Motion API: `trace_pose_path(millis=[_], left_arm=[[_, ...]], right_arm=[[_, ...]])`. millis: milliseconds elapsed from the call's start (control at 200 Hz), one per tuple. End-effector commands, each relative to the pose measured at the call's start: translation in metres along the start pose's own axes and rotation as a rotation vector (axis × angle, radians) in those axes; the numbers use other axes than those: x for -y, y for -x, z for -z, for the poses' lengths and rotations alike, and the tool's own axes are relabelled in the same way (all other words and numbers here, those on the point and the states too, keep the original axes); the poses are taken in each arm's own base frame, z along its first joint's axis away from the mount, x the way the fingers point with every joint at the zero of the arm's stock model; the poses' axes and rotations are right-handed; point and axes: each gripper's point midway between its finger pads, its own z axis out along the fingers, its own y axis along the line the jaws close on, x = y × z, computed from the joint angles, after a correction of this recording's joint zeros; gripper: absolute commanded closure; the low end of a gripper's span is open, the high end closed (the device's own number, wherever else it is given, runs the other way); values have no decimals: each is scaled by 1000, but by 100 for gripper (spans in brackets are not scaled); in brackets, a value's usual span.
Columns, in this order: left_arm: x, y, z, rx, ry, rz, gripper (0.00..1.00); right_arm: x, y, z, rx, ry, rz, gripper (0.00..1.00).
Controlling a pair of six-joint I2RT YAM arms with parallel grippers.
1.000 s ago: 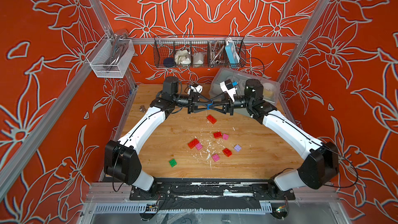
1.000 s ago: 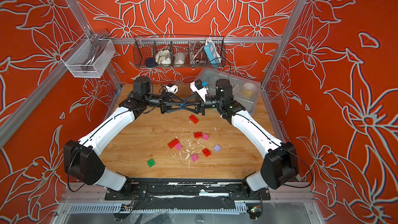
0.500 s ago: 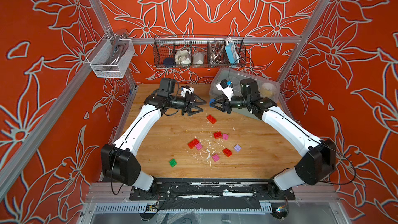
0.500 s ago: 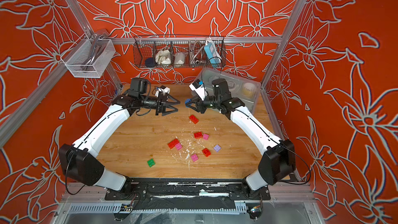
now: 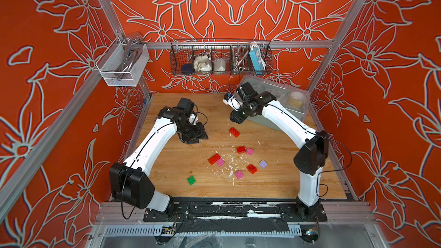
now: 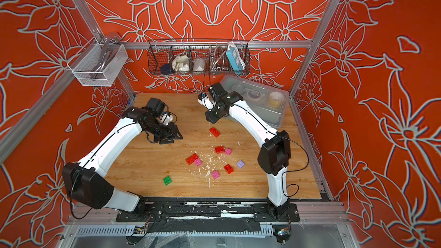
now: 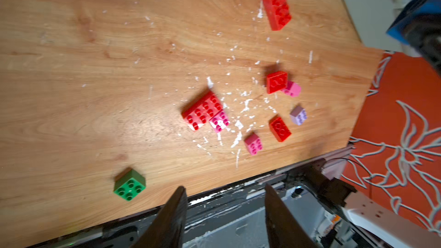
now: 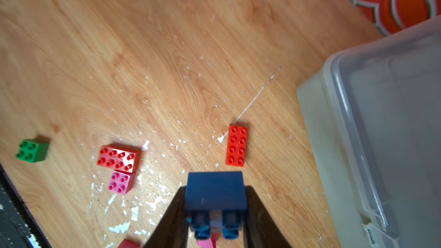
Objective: Assemble the number 1 with lego
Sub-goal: Assemble the lego brick with the lego brick.
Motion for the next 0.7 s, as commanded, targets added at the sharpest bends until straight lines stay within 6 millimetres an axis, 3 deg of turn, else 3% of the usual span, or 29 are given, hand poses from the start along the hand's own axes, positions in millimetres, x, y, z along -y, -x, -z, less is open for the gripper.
trace_pose_path(millis=[0, 465, 691], left_arm=[[-11, -5, 8, 32, 56, -61, 49], [-29, -16, -15, -51, 104, -92, 49], [-30, -14, -20, -70, 108, -105, 49]], right_arm=[[12, -32, -14, -186, -65, -28, 75], [26, -41, -92, -320, -60, 15, 76], [25, -52, -106, -368, -49, 2, 76]])
